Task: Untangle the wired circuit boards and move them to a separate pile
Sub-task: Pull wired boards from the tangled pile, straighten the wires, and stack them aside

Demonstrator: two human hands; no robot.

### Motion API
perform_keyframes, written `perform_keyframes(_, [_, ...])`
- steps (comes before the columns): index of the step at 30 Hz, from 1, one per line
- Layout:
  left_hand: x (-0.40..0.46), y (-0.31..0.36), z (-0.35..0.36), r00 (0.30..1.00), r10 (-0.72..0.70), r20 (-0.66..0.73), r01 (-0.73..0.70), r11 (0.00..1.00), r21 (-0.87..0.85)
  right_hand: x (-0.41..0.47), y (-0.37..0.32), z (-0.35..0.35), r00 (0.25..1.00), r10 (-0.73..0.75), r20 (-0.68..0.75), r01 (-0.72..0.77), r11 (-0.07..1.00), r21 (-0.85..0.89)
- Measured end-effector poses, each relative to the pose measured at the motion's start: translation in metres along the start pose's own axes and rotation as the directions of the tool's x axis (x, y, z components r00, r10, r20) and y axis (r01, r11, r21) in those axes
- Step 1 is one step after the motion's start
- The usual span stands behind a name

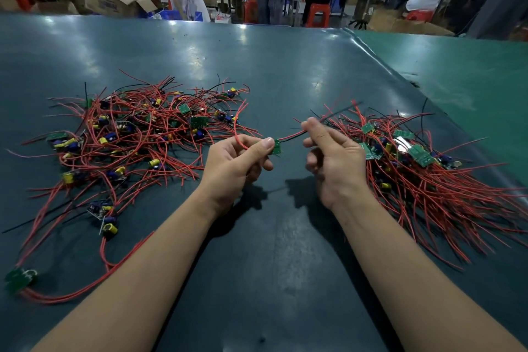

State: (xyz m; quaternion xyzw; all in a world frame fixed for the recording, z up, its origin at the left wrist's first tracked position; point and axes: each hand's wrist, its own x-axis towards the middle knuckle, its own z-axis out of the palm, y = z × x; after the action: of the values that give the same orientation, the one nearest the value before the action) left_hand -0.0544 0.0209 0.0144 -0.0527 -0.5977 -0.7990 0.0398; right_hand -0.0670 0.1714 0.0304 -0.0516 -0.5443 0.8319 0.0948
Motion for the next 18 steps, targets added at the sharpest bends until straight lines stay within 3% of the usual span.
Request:
perform_keyframes(11, [-0.003,0.002,-0.002,0.997,0.07,-0.01,-0.07,0.997,0.023,0.014,-0.01,-0.014,0.967,-0.064,-0.246,0.124,0.964,0.235])
perform_keyframes(15, [-0.002,0.002,-0.001,0.994,0.097,-0.058,-0.097,0.995,0.004,0.014,-0.009,-0.015,0.963,-0.075,-0.259,0.143,0.956,0.257])
perform_keyframes(18, [0.001,0.002,-0.001,0.981,0.117,-0.152,-0.121,0.992,-0.02,0.014,-0.008,-0.013,0.978,-0.014,-0.21,0.057,0.979,0.198])
